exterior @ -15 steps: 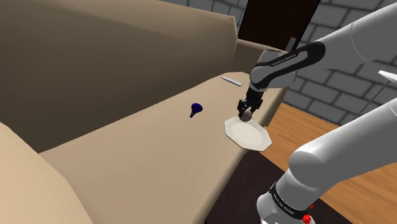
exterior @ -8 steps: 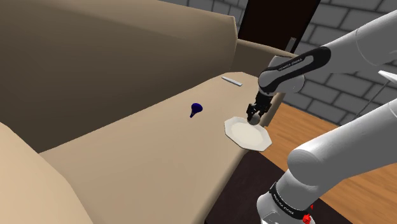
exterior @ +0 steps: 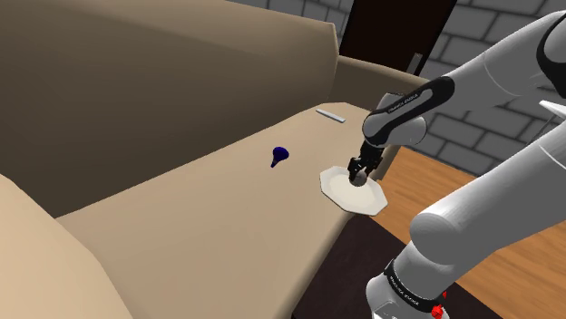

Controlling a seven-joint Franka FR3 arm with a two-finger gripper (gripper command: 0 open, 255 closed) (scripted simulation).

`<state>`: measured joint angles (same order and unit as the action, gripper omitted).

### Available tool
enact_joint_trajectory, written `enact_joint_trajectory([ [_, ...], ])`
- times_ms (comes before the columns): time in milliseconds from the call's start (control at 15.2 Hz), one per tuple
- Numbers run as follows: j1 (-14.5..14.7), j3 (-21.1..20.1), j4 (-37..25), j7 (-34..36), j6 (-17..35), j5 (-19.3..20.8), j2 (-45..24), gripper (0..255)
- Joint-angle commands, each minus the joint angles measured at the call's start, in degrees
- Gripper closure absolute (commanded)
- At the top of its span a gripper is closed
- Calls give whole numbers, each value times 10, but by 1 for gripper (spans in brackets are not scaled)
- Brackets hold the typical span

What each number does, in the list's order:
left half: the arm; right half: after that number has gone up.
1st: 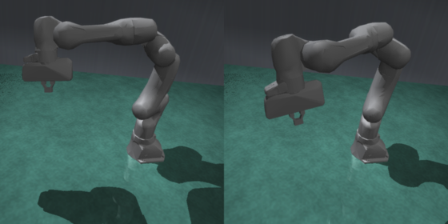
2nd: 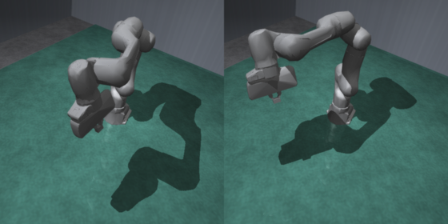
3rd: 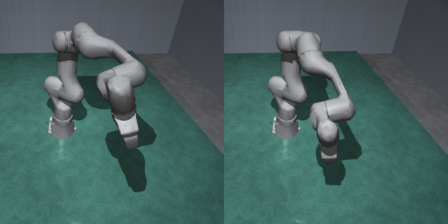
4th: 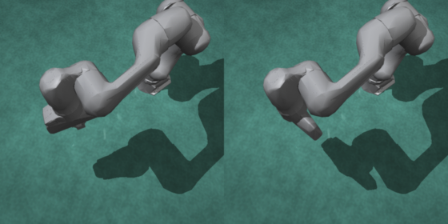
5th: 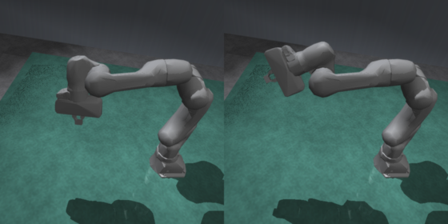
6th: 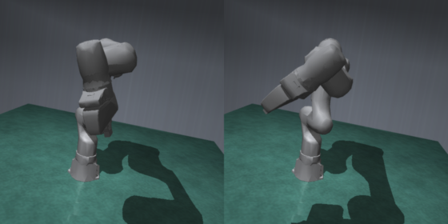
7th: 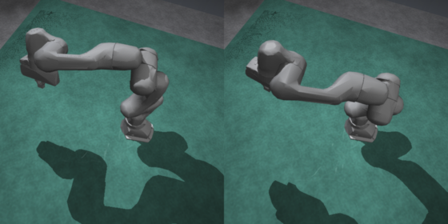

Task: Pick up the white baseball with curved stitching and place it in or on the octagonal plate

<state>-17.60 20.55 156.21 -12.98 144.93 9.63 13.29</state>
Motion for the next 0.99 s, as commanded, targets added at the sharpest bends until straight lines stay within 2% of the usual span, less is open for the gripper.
enact_joint_trajectory([
  [0,3,3,2,-4,22,-6,-20,255],
  [66,5,5,5,-7,36,-10,-32,255],
  [594,5,5,5,-7,36,-10,-32,255],
  [660,5,5,5,-7,36,-10,-32,0],
  [924,5,5,5,-7,36,-10,-32,0],
])
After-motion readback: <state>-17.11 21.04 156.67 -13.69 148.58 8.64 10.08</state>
